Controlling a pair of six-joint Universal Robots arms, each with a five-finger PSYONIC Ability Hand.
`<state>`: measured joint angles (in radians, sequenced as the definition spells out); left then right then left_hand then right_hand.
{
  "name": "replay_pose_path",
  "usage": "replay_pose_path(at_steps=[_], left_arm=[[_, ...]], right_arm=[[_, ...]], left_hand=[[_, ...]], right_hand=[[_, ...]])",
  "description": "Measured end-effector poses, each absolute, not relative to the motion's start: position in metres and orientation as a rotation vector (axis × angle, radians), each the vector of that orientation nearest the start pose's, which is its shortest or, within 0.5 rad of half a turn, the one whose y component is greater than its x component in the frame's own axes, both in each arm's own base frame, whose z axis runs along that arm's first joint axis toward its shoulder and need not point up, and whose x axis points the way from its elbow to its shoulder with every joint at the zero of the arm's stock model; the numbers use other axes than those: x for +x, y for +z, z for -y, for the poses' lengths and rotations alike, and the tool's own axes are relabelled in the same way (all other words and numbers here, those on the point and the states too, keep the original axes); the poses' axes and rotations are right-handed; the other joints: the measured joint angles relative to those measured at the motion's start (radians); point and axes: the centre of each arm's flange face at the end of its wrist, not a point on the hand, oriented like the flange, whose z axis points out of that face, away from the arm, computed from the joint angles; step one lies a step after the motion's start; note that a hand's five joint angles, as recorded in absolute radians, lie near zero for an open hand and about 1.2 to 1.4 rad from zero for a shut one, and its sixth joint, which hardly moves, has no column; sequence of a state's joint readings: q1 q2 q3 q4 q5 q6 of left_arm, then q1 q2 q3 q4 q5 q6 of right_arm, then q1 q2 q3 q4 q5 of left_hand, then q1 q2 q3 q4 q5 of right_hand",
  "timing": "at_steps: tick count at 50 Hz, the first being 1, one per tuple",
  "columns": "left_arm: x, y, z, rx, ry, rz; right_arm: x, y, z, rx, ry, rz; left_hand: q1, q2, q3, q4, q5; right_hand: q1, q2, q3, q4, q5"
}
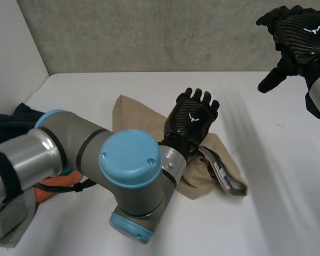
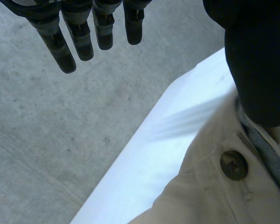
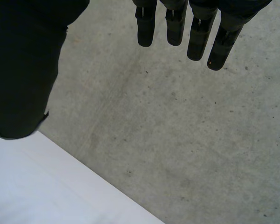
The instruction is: Fold the laundry.
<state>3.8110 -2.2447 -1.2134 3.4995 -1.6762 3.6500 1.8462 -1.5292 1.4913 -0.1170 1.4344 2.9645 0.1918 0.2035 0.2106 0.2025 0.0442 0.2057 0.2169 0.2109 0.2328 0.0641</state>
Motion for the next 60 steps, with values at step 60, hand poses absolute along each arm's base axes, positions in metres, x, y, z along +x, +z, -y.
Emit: replay_pose_path(at_steps=[60], left_arm=[[-0.305, 0.158, 0.351, 1.519, -2.041, -1.738]], right_arm=[[0.248, 0.165, 0.272, -0.995, -1.839, -2.398]], left_hand=[[0.0, 0.0, 0.0, 0.0, 0.0]], right_hand=[[0.801, 0.957, 0.971, 0.952, 0.916]])
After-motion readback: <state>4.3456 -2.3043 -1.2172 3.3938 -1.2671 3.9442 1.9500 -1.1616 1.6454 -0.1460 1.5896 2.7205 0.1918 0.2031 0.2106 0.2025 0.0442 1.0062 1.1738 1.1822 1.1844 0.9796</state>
